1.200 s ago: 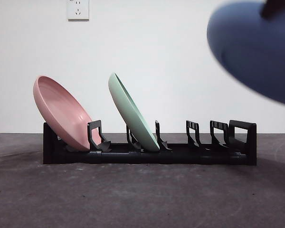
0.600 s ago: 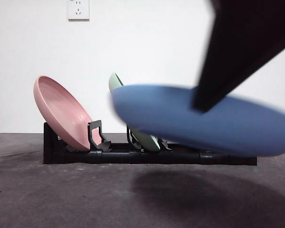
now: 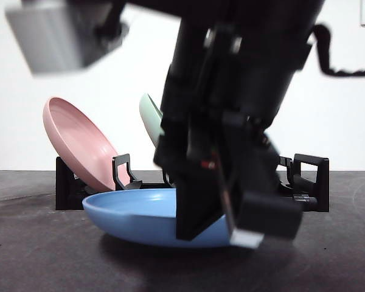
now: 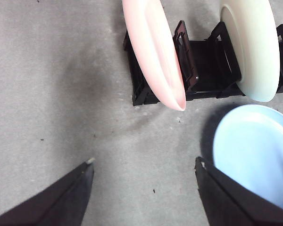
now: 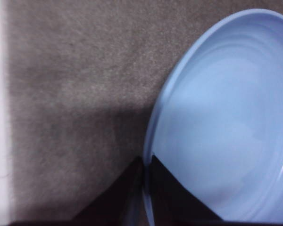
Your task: Place the plate
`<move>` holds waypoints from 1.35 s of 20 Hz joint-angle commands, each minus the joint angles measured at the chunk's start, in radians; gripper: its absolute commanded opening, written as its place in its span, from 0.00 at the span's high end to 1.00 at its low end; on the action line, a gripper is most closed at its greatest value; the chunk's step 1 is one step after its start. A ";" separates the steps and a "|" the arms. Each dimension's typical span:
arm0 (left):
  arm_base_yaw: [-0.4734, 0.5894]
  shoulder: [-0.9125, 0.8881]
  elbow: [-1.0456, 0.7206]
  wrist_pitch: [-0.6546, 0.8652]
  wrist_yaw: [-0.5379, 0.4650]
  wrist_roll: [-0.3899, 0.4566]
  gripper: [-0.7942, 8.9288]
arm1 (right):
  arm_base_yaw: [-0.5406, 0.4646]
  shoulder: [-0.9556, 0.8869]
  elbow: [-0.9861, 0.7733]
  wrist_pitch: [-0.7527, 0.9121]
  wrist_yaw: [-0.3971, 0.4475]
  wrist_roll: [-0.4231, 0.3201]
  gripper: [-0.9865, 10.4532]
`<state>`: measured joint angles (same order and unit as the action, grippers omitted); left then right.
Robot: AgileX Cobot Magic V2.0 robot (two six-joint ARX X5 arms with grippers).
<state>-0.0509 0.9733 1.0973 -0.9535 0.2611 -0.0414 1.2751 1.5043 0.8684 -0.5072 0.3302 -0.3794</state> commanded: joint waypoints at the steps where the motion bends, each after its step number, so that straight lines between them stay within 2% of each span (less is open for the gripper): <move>1: -0.003 0.007 0.022 0.006 0.003 0.000 0.56 | -0.004 0.039 0.016 0.014 0.008 -0.030 0.90; 3: -0.003 0.007 0.022 0.006 0.003 0.000 0.56 | -0.017 0.056 0.016 0.013 0.008 -0.029 0.89; 6: -0.003 0.007 0.022 0.007 0.003 0.000 0.56 | -0.022 0.058 0.016 0.021 0.008 -0.027 0.79; 9: -0.003 0.007 0.022 0.008 0.003 0.000 0.56 | -0.017 0.057 0.021 0.036 0.006 -0.020 0.75; 12: -0.003 0.007 0.022 0.010 0.003 0.000 0.56 | 0.011 0.052 0.078 0.003 -0.024 0.035 0.62; 17: -0.003 0.007 0.022 0.028 0.003 -0.001 0.56 | 0.008 -0.034 0.242 -0.073 -0.047 0.118 0.65; 19: -0.003 0.007 0.022 0.039 0.003 -0.001 0.56 | -0.059 -0.125 0.254 -0.043 -0.058 0.138 0.71; 21: -0.003 0.007 0.022 0.046 0.003 -0.010 0.56 | -0.189 -0.203 0.253 -0.054 -0.121 0.196 0.72; 27: -0.012 0.034 0.022 0.129 0.002 -0.111 0.56 | -0.750 -0.317 0.251 -0.066 -0.433 0.296 0.72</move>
<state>-0.0608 0.9932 1.0973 -0.8360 0.2611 -0.1242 0.5419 1.1786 1.1084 -0.5789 -0.0887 -0.1162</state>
